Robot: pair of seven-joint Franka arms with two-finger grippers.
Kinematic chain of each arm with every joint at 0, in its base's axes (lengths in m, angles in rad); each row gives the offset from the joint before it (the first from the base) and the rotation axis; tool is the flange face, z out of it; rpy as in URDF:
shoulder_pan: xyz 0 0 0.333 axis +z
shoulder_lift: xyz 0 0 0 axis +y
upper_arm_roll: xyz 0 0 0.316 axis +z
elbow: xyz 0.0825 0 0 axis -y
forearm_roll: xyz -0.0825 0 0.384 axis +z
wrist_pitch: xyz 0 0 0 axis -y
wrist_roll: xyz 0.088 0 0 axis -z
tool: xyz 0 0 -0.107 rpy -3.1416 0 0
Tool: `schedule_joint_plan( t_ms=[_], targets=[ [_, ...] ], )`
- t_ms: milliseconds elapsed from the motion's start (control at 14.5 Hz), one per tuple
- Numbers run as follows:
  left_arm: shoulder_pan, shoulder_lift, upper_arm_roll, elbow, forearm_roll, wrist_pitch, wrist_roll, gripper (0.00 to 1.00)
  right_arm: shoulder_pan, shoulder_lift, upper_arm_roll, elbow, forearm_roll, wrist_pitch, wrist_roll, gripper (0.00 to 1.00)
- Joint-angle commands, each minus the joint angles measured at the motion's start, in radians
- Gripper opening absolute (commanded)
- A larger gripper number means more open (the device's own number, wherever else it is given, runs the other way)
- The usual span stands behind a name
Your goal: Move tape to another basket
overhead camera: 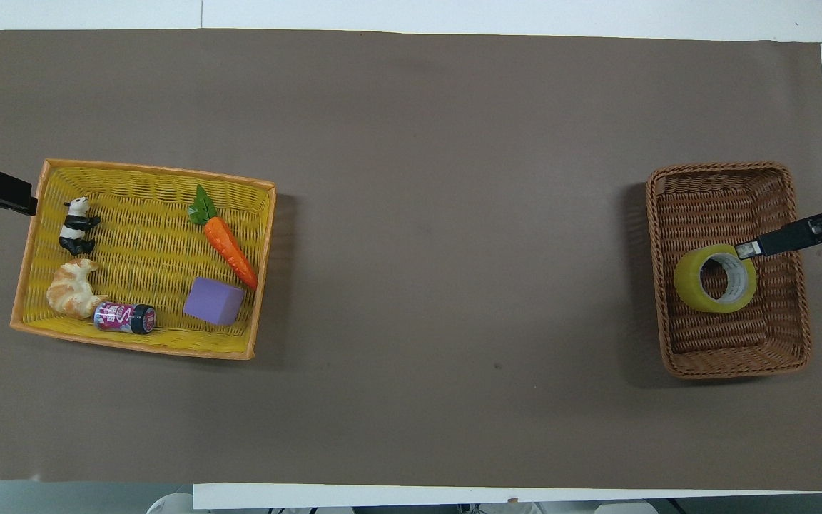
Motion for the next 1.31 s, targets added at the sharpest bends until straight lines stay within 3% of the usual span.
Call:
schedule_joint_plan(
  t_ms=[0, 415, 553, 1244],
  targets=[
    [0.002, -0.006, 0.0, -0.012, 0.014, 0.011, 0.005, 1.0, 0.077, -0.076, 0.003, 0.011, -0.125, -0.009, 0.163, 1.0],
    [0.002, -0.006, 0.0, -0.012, 0.014, 0.011, 0.005, 1.0, 0.115, -0.08, 0.009, 0.206, -0.296, -0.194, 0.337, 1.0],
    [0.002, -0.006, 0.0, -0.011, 0.014, 0.011, 0.005, 1.0, 0.138, -0.075, 0.011, 0.223, -0.331, -0.201, 0.407, 1.0],
    [0.002, -0.006, 0.0, -0.012, 0.014, 0.011, 0.005, 1.0, 0.149, -0.064, 0.012, 0.265, -0.321, -0.206, 0.415, 1.0]
  ],
)
